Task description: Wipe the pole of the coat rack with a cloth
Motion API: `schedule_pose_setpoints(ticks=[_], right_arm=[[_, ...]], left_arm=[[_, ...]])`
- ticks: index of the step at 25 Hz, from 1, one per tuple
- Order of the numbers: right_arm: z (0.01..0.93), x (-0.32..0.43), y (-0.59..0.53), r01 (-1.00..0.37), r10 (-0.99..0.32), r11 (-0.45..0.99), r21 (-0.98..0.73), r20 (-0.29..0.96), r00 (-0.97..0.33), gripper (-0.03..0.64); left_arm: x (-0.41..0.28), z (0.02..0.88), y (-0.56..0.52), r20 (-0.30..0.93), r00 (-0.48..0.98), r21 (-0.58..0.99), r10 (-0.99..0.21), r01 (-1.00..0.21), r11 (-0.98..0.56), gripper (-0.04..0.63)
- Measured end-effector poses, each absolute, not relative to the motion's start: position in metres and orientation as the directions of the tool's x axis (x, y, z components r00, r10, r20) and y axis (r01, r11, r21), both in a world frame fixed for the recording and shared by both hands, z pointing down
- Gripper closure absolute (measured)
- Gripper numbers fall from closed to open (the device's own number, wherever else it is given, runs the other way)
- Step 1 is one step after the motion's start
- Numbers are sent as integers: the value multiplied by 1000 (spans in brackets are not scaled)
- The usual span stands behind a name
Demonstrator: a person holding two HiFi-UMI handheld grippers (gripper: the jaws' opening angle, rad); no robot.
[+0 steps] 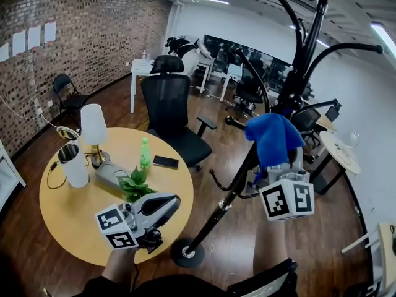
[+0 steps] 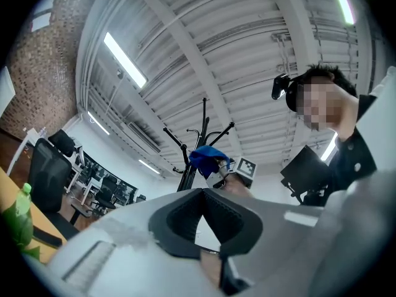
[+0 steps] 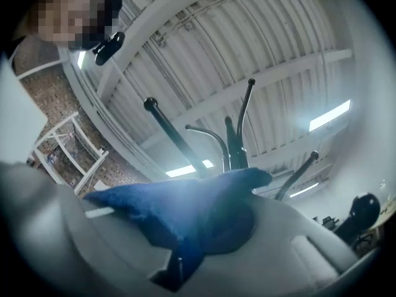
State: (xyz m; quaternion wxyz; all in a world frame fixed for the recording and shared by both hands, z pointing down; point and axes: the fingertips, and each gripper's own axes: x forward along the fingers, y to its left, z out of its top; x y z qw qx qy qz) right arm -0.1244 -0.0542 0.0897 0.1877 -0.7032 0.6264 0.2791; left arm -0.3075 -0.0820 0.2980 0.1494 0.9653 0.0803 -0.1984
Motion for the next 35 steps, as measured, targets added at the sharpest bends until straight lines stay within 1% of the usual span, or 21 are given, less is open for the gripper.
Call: schedule_pose_setpoints(ticks=[4, 8, 10, 12, 15, 18, 21, 26, 28, 30, 35], right_arm=[[65, -164, -44, -990, -756, -11, 138, -650, -82, 589], [45, -211, -14, -965, -683, 86, 246, -690, -237, 589], [35, -226, -4, -949, -660, 114, 295, -691, -294, 589], [33, -226, -4, -939, -661, 98, 329, -684, -309, 589], [45, -207, -20, -949, -699, 54, 312, -667, -259, 589], [69, -167, -51, -974, -767, -1, 228, -625, -145, 589], [99, -125, -80, -987, -831, -47, 155, -554, -48, 589], [145, -97, -79, -994, -853, -92, 57, -519, 49, 589], [170, -89, -76, -995, -865, -95, 22, -496, 72, 591], [203, -86, -76, -997, -892, -73, -14, -447, 72, 591], [311, -85, -78, -992, -965, -39, -121, -254, 69, 591]], left_arm=[[-307, 296, -81, -414, 905, 249, 96, 215, -944, 594], [-305, 298, -84, -411, 906, 245, 96, 211, -946, 594], [-305, 296, -86, -412, 907, 244, 89, 204, -948, 594], [-304, 294, -86, -415, 906, 243, 85, 201, -949, 594], [-303, 296, -86, -412, 907, 244, 86, 201, -949, 594], [-302, 300, -90, -410, 909, 249, 80, 196, -948, 594], [-299, 301, -90, -404, 911, 257, 79, 196, -946, 594], [-288, 308, -89, -381, 920, 279, 93, 210, -937, 594], [-282, 311, -89, -371, 923, 289, 100, 217, -932, 594], [-275, 315, -89, -362, 926, 300, 107, 225, -927, 594], [-261, 324, -81, -334, 932, 320, 143, 255, -913, 594]])
